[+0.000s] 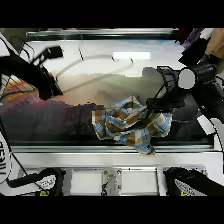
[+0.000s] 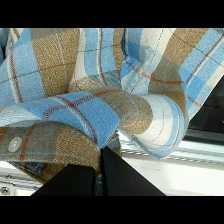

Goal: Fold the clothes and pants, and hang the long-sleeved shirts on hangers.

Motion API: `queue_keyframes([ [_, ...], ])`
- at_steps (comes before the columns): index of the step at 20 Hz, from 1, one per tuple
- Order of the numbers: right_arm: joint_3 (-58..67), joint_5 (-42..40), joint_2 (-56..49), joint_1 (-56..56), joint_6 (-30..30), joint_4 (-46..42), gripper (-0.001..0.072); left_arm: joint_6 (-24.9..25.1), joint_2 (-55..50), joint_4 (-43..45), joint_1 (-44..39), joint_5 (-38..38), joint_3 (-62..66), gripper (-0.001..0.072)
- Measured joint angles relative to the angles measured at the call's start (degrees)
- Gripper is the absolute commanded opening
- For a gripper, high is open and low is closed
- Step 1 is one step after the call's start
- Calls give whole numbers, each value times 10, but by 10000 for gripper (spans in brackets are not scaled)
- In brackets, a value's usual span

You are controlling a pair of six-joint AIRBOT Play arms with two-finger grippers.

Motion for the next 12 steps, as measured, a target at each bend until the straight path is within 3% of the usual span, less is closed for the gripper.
queue_keyframes([
  [12, 0, 0, 0, 0, 0, 0, 21, 78, 265, -6, -14, 24, -334, 10],
])
